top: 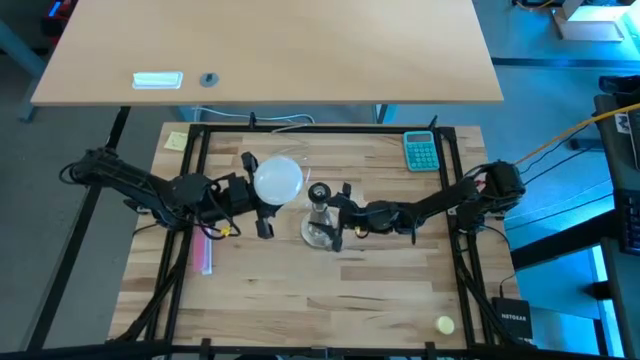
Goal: Screw lightbulb
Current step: Insert the white lightbulb on the silver lamp
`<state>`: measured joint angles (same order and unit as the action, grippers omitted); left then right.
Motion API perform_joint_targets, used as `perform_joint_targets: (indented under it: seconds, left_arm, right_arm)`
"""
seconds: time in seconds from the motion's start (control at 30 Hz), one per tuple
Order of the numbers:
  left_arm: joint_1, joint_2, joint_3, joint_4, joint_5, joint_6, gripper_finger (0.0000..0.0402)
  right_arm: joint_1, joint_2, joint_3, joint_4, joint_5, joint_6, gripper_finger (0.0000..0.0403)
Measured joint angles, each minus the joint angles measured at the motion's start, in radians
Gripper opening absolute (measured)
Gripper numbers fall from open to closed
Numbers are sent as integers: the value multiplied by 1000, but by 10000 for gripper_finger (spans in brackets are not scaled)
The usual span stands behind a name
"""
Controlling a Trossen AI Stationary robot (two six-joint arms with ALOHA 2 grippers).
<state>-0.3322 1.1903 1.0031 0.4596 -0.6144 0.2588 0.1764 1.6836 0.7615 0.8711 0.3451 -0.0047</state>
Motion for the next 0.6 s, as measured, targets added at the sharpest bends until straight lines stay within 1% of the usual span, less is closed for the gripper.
perform_joint_targets:
  seconds: [0.07,0.13,0.2,0.23,0.33,0.5,0.6]
  left_arm:
    - [4,9,1,17,0,-15,137]
    - [6,31,1,54,0,-22,137]
    - [6,56,1,99,-7,-18,137]
    - [6,73,2,132,-22,-17,137]
    - [4,124,34,152,-95,4,137]
    - [0,230,136,156,-108,20,137]
    - [-1,288,183,155,-144,43,137]
  right_arm:
    - [0,5,18,-17,24,0,245]
    - [-1,2,39,-15,17,-2,203]
    - [-1,2,57,-36,-1,-12,149]
    - [-1,3,64,-48,0,-24,139]
    - [0,3,72,-64,3,-27,141]
    - [0,2,73,-74,3,-27,141]
    - [0,2,73,-75,4,-27,141]
